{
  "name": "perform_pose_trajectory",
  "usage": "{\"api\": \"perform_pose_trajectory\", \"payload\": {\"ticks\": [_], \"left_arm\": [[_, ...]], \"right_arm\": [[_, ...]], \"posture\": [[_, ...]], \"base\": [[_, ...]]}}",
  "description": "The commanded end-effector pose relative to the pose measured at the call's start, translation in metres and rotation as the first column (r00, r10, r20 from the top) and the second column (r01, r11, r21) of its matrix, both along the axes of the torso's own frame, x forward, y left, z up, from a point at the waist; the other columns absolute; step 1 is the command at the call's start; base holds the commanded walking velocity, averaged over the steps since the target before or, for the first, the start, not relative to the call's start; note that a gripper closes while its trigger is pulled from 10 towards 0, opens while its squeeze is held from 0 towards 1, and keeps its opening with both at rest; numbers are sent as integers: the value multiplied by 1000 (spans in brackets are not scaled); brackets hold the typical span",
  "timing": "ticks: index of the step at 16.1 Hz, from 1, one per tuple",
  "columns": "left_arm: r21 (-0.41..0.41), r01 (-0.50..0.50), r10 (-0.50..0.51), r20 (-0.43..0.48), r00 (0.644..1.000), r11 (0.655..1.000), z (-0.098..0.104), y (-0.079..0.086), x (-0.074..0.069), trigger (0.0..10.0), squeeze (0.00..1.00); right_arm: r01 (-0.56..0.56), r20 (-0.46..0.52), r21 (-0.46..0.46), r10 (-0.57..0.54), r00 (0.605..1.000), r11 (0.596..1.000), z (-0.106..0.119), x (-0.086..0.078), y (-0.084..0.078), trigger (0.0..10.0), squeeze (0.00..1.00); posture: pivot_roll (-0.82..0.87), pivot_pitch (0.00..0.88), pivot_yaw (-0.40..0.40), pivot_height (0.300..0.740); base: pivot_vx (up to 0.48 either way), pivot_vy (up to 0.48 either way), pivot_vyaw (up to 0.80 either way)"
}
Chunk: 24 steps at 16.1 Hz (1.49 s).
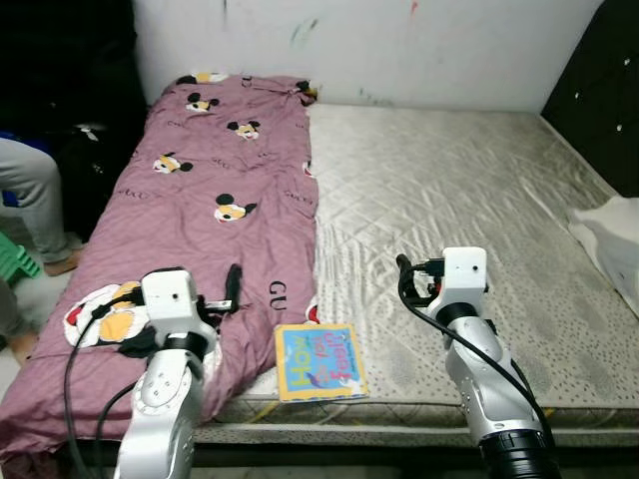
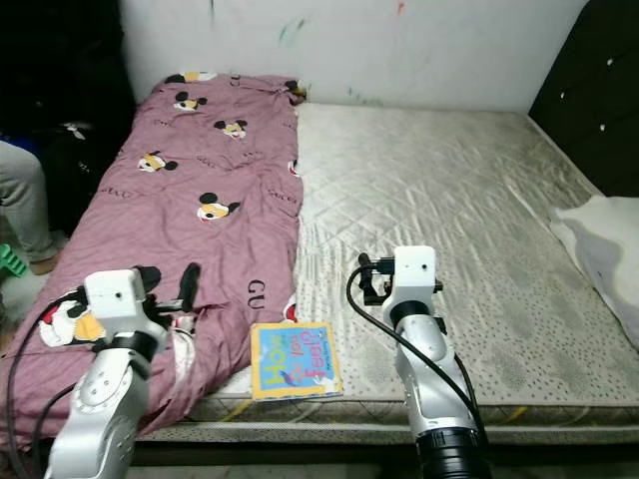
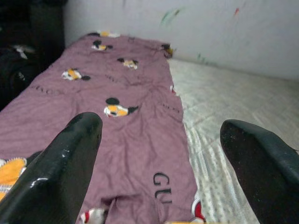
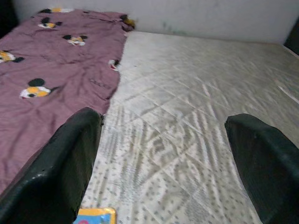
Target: Clean up the room
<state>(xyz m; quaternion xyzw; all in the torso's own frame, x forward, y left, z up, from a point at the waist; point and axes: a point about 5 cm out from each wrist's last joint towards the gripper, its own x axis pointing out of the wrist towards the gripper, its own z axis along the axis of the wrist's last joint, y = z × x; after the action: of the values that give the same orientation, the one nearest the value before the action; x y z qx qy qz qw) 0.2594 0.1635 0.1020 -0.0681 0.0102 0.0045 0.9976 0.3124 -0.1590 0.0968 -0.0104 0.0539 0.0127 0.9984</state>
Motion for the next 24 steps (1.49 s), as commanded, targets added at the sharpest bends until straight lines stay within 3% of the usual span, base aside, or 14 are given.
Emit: {"api": "perform_pose_trajectory", "payload": {"ticks": [1,4,8,11,14,17,24], "left_arm": [[-40,54,-54,-11,998,998,1,2,-7,10000,0],[-16,11,-12,-27,1000,1000,-3,11,-21,10000,0],[77,-59,59,-3,998,995,0,23,-17,10000,0],[91,-69,68,12,998,993,-1,24,-12,10000,0],[70,-111,109,39,993,991,0,15,-10,10000,0],[66,-129,126,47,991,989,-1,14,-9,10000,0],[102,47,-53,54,997,994,2,-7,20,10000,0]], "right_arm": [[21,11,2,-21,1000,1000,4,-1,-7,10000,0],[38,3,-2,-38,999,999,1,-10,-13,10000,0],[45,5,-13,-45,999,999,3,-12,-15,10000,0],[27,5,-25,-27,1000,999,4,-8,-12,10000,0],[-63,6,-58,64,998,996,11,7,-3,10000,0],[-77,21,-62,79,997,995,17,16,1,10000,0],[44,64,-17,-43,997,999,8,0,-5,10000,0]], "posture": [[-7,54,-59,740],[-21,69,-57,740],[-27,58,-58,740],[-25,43,-83,740],[4,27,-173,740],[6,20,-177,740],[-72,0,17,740]], "base": [[0,0,0],[0,0,0],[0,0,0],[0,0,0],[0,0,0],[0,0,0],[0,0,0]]}}
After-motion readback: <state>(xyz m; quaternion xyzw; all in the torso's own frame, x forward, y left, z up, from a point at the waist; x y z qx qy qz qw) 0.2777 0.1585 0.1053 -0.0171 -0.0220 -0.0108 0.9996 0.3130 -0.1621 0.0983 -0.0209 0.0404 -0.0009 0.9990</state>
